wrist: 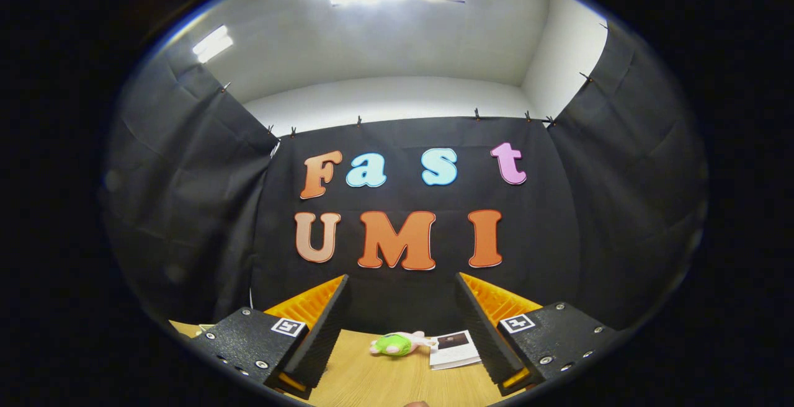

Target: Open the storage box then place both shoes into the box .Put the left shoe in first, then the right shoe, with the right side of both shoes facing outward in a uniform manner.

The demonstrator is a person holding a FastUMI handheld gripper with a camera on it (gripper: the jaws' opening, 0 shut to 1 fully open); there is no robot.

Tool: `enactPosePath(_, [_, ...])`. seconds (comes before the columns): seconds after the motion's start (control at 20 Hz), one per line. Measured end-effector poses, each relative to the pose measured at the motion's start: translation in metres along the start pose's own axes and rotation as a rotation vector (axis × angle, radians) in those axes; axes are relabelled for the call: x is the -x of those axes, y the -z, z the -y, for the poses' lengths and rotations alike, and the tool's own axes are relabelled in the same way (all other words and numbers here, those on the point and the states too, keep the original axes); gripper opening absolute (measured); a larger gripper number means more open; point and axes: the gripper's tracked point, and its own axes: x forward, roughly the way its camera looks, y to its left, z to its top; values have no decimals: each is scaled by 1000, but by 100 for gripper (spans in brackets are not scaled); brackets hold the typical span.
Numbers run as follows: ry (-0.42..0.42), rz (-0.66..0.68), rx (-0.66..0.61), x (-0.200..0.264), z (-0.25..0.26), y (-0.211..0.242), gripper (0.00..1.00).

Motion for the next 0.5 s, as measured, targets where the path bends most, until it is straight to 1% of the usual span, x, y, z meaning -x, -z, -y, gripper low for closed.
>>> enactPosePath(0.25, [6, -20, -3, -5, 2, 8, 98])
enactPosePath(0.5, [-17, -24, -15, -7, -3, 12, 98])
